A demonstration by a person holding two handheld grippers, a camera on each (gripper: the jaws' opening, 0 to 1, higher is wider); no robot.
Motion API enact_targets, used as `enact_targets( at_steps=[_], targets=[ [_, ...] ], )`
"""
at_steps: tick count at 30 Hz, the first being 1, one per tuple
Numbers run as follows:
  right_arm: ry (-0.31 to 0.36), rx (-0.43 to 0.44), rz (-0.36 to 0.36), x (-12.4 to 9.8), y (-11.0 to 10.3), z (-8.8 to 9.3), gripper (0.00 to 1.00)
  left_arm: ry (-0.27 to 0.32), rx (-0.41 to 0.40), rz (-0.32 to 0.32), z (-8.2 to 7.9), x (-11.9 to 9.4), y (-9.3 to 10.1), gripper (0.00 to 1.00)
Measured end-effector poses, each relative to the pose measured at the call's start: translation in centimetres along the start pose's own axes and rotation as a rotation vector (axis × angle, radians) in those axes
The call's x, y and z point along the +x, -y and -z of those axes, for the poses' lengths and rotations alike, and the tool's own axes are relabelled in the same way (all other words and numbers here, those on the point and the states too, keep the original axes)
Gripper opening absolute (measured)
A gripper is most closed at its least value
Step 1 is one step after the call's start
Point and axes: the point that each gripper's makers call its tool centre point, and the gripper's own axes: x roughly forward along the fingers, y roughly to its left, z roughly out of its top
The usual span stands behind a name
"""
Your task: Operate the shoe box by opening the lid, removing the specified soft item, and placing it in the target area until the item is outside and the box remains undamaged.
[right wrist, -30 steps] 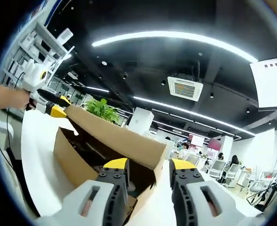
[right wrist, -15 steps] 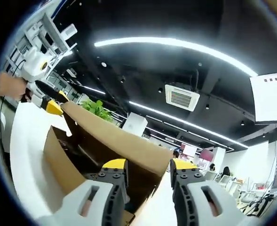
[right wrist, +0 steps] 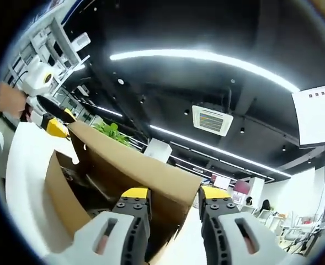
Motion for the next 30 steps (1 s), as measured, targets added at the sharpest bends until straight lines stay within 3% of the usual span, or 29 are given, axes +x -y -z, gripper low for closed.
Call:
enact_targets(
  at_steps=[4, 8, 13, 17, 18, 21, 22, 23, 24, 25, 27, 28, 30],
  targets=[
    [-0.016, 0.027, 0.038, -0.1, 0.6, 0.2, 0.22, 0.000, 0.000, 0.010, -0.2, -0.1, 0.0, 0.49],
    [-0.017, 0.119, 0.051, -0.1, 1.2, 0.6, 0.17, -0.006, 0.007, 0.026, -0.2, -0.4, 0.1, 0.48],
    [-0.015, 0.137, 0.061, 0.2, 2.2, 0.5, 0.15, -0.027, 0.019, 0.053, 0.1, -1.0, 0.1, 0.43],
    [-0.007, 0.101, 0.045, 0.5, 2.4, 0.1, 0.15, -0.061, 0.055, 0.092, 0.8, -1.0, 0.4, 0.43],
    [-0.008, 0.103, 0.040, 0.5, 2.5, 0.1, 0.12, -0.079, 0.088, 0.139, 1.1, -1.1, 0.9, 0.43],
    [-0.016, 0.099, 0.042, 0.6, 2.6, 0.1, 0.04, -0.117, 0.143, 0.200, 1.6, -1.1, 1.3, 0.43],
    [-0.020, 0.100, 0.043, 0.6, 2.6, 0.2, 0.04, -0.110, 0.133, 0.178, 1.3, -1.0, 0.8, 0.43],
    [-0.026, 0.115, 0.046, 0.6, 2.6, 0.1, 0.03, -0.113, 0.146, 0.204, 1.2, -0.9, 0.8, 0.43],
    [-0.034, 0.109, 0.057, 0.7, 2.6, 0.1, 0.03, -0.152, 0.138, 0.277, 1.5, -1.0, 1.4, 0.44],
    [-0.040, 0.100, 0.065, 0.7, 2.6, 0.1, 0.03, -0.170, 0.127, 0.271, 1.6, -0.9, 1.1, 0.44],
    [-0.047, 0.082, 0.077, 0.7, 2.6, 0.0, 0.03, -0.202, 0.169, 0.327, 1.9, -1.0, 1.3, 0.44],
    [-0.054, 0.077, 0.078, 0.7, 2.5, 0.0, 0.03, -0.194, 0.173, 0.310, 1.6, -0.8, 1.0, 0.44],
    [-0.060, 0.072, 0.081, 0.6, 2.6, 0.0, 0.03, -0.217, 0.154, 0.385, 1.6, -1.0, 1.9, 0.53]
  ],
)
